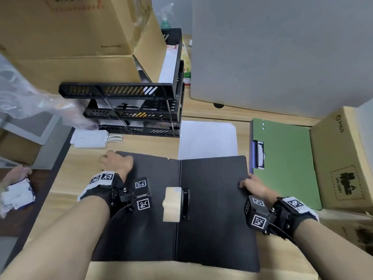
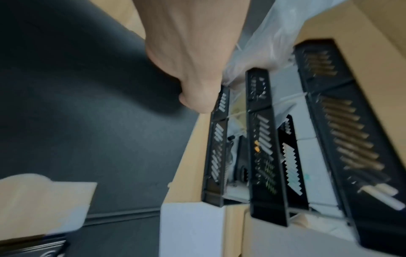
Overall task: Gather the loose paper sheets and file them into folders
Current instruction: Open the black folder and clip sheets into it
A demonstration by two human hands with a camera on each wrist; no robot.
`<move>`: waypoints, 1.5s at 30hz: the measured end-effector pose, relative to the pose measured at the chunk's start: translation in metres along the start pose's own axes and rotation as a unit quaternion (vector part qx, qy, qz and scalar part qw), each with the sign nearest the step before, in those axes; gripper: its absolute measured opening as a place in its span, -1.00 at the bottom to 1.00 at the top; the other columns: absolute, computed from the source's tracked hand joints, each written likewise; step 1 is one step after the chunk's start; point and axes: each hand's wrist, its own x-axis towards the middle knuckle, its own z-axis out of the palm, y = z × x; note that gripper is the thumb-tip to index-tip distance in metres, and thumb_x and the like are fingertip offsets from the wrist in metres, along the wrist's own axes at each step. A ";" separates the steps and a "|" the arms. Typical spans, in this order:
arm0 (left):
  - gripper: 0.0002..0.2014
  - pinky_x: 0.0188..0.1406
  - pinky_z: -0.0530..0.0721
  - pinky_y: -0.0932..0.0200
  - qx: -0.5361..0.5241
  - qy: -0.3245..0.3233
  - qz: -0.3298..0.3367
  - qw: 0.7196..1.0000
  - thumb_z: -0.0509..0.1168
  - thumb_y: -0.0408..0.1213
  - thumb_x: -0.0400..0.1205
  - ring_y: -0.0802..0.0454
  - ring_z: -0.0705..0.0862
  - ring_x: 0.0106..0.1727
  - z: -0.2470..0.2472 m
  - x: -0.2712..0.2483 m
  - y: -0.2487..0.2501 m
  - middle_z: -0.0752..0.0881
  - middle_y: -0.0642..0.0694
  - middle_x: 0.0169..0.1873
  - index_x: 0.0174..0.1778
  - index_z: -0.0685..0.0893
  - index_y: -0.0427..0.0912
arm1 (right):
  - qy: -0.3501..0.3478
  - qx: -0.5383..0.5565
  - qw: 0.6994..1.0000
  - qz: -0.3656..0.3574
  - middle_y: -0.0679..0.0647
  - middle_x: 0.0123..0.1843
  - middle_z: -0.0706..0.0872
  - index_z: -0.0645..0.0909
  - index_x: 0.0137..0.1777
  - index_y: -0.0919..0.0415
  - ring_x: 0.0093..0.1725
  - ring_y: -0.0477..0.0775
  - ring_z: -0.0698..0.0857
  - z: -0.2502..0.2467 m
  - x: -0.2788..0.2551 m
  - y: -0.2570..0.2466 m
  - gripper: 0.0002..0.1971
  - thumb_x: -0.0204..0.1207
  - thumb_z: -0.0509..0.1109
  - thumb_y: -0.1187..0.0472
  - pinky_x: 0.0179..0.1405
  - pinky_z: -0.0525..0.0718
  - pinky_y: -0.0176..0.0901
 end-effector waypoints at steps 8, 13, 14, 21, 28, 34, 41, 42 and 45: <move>-0.66 0.33 0.40 0.18 -0.054 -0.219 0.137 0.964 0.13 -0.29 0.70 -0.12 0.53 0.41 0.065 0.002 0.038 0.60 -0.12 0.40 0.38 0.61 -0.14 | 0.134 0.013 0.988 -0.077 0.14 0.09 0.62 0.48 0.42 0.26 0.04 0.11 0.58 -0.004 0.035 -0.027 -0.62 0.63 0.21 0.43 0.01 0.51 -0.24; -0.64 0.44 0.49 -0.01 -0.110 -0.287 0.127 0.943 0.13 -0.35 0.65 -0.07 0.57 0.33 0.097 -0.008 0.072 0.63 -0.02 0.26 0.35 0.61 -0.10 | 0.084 -0.031 0.994 -0.064 0.29 0.24 0.63 0.47 0.42 0.36 0.11 0.16 0.57 -0.005 0.053 -0.057 -0.64 0.63 0.20 0.42 0.06 0.51 -0.13; -0.64 0.38 0.53 0.02 -0.124 -0.283 0.121 0.943 0.13 -0.35 0.64 -0.04 0.57 0.27 0.103 -0.007 0.079 0.63 0.01 0.23 0.32 0.62 -0.07 | 0.078 -0.039 0.995 -0.054 0.38 0.28 0.61 0.46 0.41 0.42 0.10 0.17 0.57 -0.004 0.058 -0.061 -0.64 0.62 0.20 0.43 0.04 0.50 -0.09; -0.79 -0.22 0.53 0.14 -0.192 -0.275 0.077 0.939 0.14 -0.29 0.54 -0.03 0.57 -0.28 0.125 -0.007 0.107 0.70 -0.03 -0.28 -0.24 0.69 -0.05 | 0.088 -0.021 0.996 -0.010 0.27 0.06 0.55 0.43 0.25 0.28 -0.02 0.19 0.61 0.004 0.089 -0.072 -0.77 0.62 0.21 0.34 0.08 0.61 0.05; -0.81 -0.19 0.49 0.10 -0.188 -0.269 0.063 0.943 0.08 -0.34 0.45 -0.03 0.53 -0.28 0.134 -0.009 0.113 0.65 -0.09 -0.31 -0.27 0.60 -0.08 | 0.084 -0.004 0.996 0.022 0.16 -0.23 0.59 0.53 -0.14 0.30 -0.33 0.13 0.55 0.010 0.106 -0.080 -0.92 0.57 0.23 0.38 -0.42 0.47 -0.19; -0.89 -0.19 0.27 0.09 -0.188 -0.310 0.046 0.931 0.10 -0.40 0.47 -0.04 0.34 -0.27 0.135 -0.015 0.122 0.42 -0.14 -0.35 -0.35 0.38 -0.13 | 0.098 -0.039 0.993 0.054 0.21 0.06 0.65 0.60 0.07 0.30 -0.14 0.22 0.64 0.009 0.109 -0.083 -0.74 0.46 0.31 0.16 -0.41 0.47 -0.20; -0.83 -0.16 0.22 0.05 -0.197 -0.322 0.031 0.925 0.07 -0.39 0.43 -0.06 0.30 -0.23 0.136 -0.017 0.122 0.37 -0.16 -0.34 -0.44 0.28 -0.07 | 0.124 -0.019 0.991 0.050 0.16 0.18 0.62 0.46 0.36 0.32 0.03 0.25 0.65 0.013 0.133 -0.067 -0.17 0.04 0.26 -0.08 -0.22 0.67 -0.03; -0.90 -0.17 0.24 0.05 -0.193 -0.326 0.027 0.925 0.06 -0.36 0.39 -0.08 0.33 -0.23 0.136 -0.017 0.122 0.40 -0.17 -0.33 -0.42 0.32 -0.10 | 0.123 -0.020 0.991 0.054 0.15 0.14 0.58 0.44 0.38 0.36 -0.03 0.21 0.58 0.014 0.121 -0.076 -0.22 0.12 0.22 -0.03 -0.37 0.54 -0.12; -0.61 0.13 0.59 -0.03 -0.209 -0.320 0.027 0.924 0.09 -0.26 0.42 -0.30 0.63 0.06 0.140 -0.015 0.119 0.67 -0.24 0.04 0.12 0.60 -0.23 | 0.113 -0.017 0.991 0.069 0.25 0.18 0.63 0.47 0.36 0.38 -0.02 0.26 0.60 0.017 0.109 -0.086 -0.32 0.23 0.21 0.04 -0.35 0.48 -0.13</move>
